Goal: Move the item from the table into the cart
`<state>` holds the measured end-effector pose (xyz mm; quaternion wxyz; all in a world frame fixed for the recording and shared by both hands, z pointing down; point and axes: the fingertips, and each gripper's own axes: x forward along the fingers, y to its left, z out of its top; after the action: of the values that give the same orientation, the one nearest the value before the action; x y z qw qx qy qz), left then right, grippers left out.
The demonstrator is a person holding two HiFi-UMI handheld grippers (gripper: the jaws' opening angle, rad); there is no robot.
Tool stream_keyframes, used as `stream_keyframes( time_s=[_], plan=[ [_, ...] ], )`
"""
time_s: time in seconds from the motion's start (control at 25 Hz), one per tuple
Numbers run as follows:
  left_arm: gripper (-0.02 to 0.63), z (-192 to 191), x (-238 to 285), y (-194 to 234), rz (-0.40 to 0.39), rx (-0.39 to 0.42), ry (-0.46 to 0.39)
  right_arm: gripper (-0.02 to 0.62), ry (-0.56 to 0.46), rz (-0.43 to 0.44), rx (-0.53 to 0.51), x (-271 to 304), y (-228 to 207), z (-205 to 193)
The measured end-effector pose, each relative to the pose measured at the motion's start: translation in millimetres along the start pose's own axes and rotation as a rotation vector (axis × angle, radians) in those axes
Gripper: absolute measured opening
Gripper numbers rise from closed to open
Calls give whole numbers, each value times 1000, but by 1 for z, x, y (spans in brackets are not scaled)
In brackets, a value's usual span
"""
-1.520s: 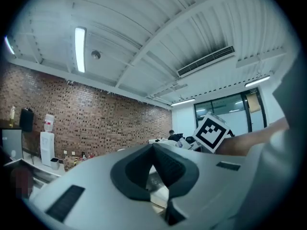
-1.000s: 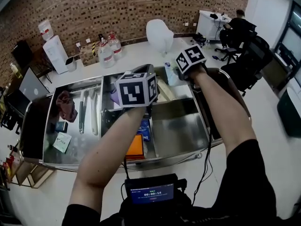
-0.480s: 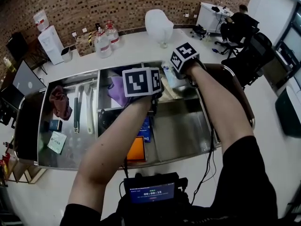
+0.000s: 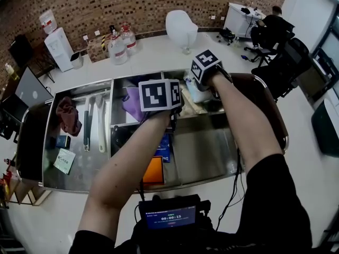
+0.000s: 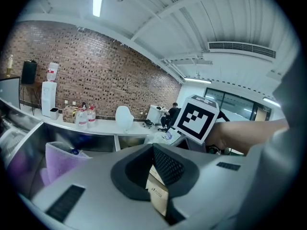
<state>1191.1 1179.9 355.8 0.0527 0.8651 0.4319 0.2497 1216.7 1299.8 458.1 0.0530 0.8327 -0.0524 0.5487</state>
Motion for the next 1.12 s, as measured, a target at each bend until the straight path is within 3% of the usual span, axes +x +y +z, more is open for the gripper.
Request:
stream_keyframes(
  time_s=[0.48,0.56,0.76,0.92,1.12],
  plan=[
    [0,3,-20,-14,-13,-37,-30,169,-18,-73,-45,-30,1,-8],
    [0,8,-37,-29,-17,-26,-53,216,-70,-67,-36,-53,6,-10],
    [0,19,-86,-80,1,46,-133,216,-228,-20,-38,-121,15,-32],
    [0,23,-136,-128,-32,82,-232,216,-374,28,-49,-172,25,-57],
    [0,16,-228,-156,-72,142,-313,216,-557,43,-39,-235,75,-91]
  ],
)
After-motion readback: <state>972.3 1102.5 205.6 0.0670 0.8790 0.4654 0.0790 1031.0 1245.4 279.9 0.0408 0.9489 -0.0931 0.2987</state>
